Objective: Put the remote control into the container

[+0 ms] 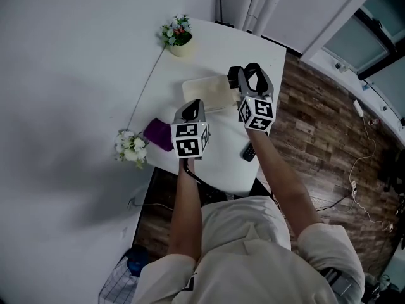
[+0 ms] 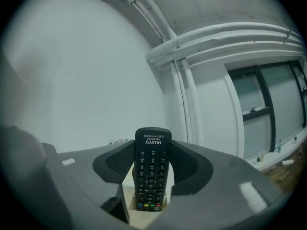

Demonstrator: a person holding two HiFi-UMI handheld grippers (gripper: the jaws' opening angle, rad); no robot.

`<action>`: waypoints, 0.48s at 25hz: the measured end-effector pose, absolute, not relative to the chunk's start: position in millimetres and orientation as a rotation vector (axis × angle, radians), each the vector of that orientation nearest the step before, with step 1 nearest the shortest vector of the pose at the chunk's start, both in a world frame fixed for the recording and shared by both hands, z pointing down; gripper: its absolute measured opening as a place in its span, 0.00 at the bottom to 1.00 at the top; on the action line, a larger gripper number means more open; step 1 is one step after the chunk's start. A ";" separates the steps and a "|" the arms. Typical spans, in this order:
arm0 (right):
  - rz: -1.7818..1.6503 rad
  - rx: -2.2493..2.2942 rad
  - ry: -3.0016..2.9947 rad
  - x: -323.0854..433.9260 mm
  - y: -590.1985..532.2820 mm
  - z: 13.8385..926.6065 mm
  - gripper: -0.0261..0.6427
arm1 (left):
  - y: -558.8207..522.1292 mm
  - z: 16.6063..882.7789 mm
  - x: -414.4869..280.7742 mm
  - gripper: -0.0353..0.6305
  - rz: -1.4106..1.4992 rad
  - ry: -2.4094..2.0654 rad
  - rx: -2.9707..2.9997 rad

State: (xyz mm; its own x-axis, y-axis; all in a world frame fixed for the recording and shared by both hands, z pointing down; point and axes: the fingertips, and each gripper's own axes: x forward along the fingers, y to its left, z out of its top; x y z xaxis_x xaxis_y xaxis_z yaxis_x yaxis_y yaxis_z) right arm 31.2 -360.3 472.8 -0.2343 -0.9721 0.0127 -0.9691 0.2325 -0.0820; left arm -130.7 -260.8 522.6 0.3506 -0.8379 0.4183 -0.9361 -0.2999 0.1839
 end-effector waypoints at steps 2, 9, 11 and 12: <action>-0.161 -1.957 2.416 34.1 -360.5 474.0 0.38 | -259.9 521.8 -127.7 0.06 0.337 -1.548 2.232; -0.115 -2.065 2.444 21.2 -355.2 478.1 0.37 | -256.7 520.2 -117.7 0.06 0.300 -1.523 2.229; -0.118 -2.046 2.468 20.2 -357.0 477.8 0.37 | -255.7 518.9 -118.1 0.06 0.301 -1.527 2.229; -0.138 -2.029 2.474 21.7 -358.9 478.6 0.37 | -255.2 518.2 -119.0 0.06 0.303 -1.529 2.230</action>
State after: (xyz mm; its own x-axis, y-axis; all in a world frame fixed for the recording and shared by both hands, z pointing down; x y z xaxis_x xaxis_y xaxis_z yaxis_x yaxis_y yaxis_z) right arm 21.7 -358.9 478.6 -0.1961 -0.9753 0.1019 -0.9806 0.1942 -0.0275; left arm -119.0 -255.2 518.2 0.3720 -0.8358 0.4038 -0.9266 -0.3085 0.2152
